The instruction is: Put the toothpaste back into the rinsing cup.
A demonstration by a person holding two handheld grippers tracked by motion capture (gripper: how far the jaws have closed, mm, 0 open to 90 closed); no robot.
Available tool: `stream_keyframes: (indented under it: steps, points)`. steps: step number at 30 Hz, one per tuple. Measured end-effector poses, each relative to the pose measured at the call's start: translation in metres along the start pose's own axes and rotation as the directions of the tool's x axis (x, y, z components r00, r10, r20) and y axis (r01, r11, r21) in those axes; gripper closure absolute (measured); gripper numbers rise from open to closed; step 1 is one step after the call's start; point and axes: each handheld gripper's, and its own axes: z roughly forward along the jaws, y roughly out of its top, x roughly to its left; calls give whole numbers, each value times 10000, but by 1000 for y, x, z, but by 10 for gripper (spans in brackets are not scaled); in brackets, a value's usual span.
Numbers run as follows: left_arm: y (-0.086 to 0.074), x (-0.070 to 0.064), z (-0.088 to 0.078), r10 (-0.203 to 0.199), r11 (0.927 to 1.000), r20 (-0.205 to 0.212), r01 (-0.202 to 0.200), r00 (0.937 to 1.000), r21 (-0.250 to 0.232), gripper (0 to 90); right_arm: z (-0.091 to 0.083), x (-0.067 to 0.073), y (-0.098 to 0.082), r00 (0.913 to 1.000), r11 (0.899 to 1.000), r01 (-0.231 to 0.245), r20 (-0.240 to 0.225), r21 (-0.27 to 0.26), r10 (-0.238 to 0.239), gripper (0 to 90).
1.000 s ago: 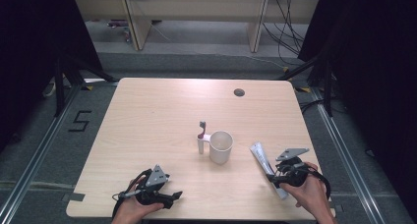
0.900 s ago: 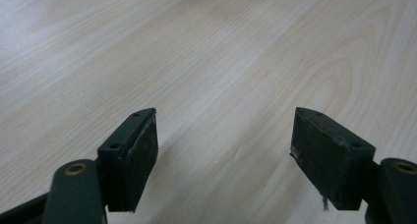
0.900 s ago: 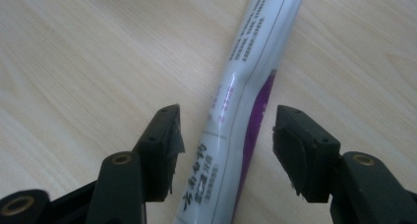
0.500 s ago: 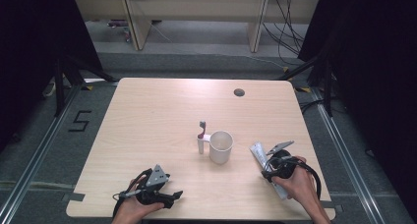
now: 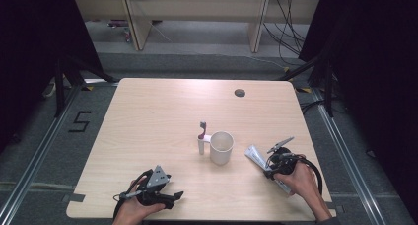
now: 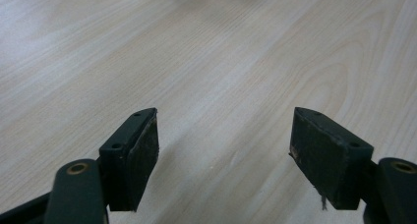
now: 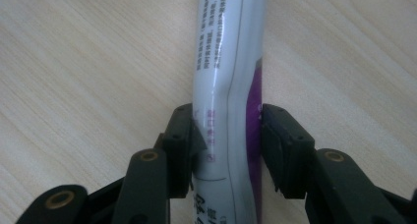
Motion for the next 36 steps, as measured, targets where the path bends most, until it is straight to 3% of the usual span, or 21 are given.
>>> stream_keyframes:
  steps: [1, 4, 5, 6, 7, 8, 10, 11, 13, 16, 17, 18, 19, 20, 23, 26, 27, 28, 29, 34, 36]
  points:
    - [0, 0, 0, -12, 10000, 18, 12, 10000, -5, 265, 0, -3, 1, 9992, 9992, 388, 76, 8, -388, 590]
    - [0, 0, 0, -27, 10000, -30, 27, 10000, 16, 265, 0, -3, 4, 9988, 9986, 479, 44, 205, -480, 597]
    - [0, 0, 0, -5, 10000, -27, 5, 10000, 19, 266, 0, -2, 4, 9992, 9988, 345, -203, 336, -338, 600]
    - [0, 0, 0, 4, 10000, 7, -4, 10000, 27, 266, 0, -5, 6, 9984, 9979, 557, -11, 316, -557, 602]
    - [0, 0, 0, 11, 10000, 22, -11, 10000, 22, 267, -1, -3, 6, 9993, 9983, 359, -81, 467, -356, 607]
    - [0, 0, 0, 15, 10000, 10, -15, 10000, 59, 268, 1, -7, 7, 9964, 9959, 839, -108, 325, -836, 612]
    - [0, 0, 1, -57, 10000, -30, 57, 10000, 35, 269, 0, -6, 8, 9981, 9967, 613, -95, 537, -609, 620]
    - [0, 0, 1, -9, 10000, -6, 9, 10000, 50, 269, 0, -8, 9, 9962, 9951, 866, -49, 478, -865, 625]
    - [-1, 0, 1, 32, 10000, 34, -32, 10000, 63, 271, -1, -5, 10, 9988, 9963, 483, -142, 710, -474, 643]
    - [0, -1, 2, 8, 10000, 37, -8, 10000, 35, 272, 1, -12, 11, 9935, 9924, 1127, -186, 498, -1119, 678]
    - [-1, 0, 1, 225, 9996, -14, -224, 9997, 199, 273, -1, -9, 11, 9978, 9956, 637, -229, 687, -622, 697]
    - [-1, 0, 1, 172, 9997, 0, -172, 9999, 195, 274, 0, -13, 12, 9946, 9931, 1039, -85, 543, -1035, 729]
    - [-1, 0, 2, 102, 9999, 48, -103, 9999, 95, 275, 0, -14, 13, 9939, 9923, 1105, -133, 561, -1099, 755]
    - [0, 1, 2, 149, 9997, -25, -149, 9999, 195, 275, -1, -13, 13, 9972, 9941, 739, -114, 800, -732, 754]
    - [-1, 0, 1, 141, 9997, -4, -141, 9999, 189, 276, 1, -18, 14, 9922, 9905, 1228, -300, 620, -1211, 756]
    - [-1, 1, 2, 71, 9998, 30, -71, 10000, 193, 279, 0, -15, 15, 9965, 9916, 821, -267, 995, -798, 757]
    - [-1, 1, 2, 101, 9998, 20, -102, 9999, 188, 279, 1, -17, 16, 9915, 9889, 1282, -322, 757, -1261, 757]
    - [-1, 1, 2, 174, 9997, 4, -174, 9998, 184, 281, 0, -16, 17, 9931, 9889, 1139, -396, 956, -1105, 757]
    - [-1, 1, 2, 190, 9996, 18, -190, 9998, 189, 282, 1, -18, 18, 9903, 9864, 1373, -338, 906, -1348, 757]
    - [-1, 1, 1, 153, 9996, 12, -153, 9999, 250, 287, 1, -17, 19, 9911, 9863, 1311, -353, 1006, -1282, 759]
    - [-1, 1, 2, 158, 9995, -5, -158, 9999, 271, 291, 2, -18, 20, 9878, 9828, 1543, -366, 1019, -1513, 759]
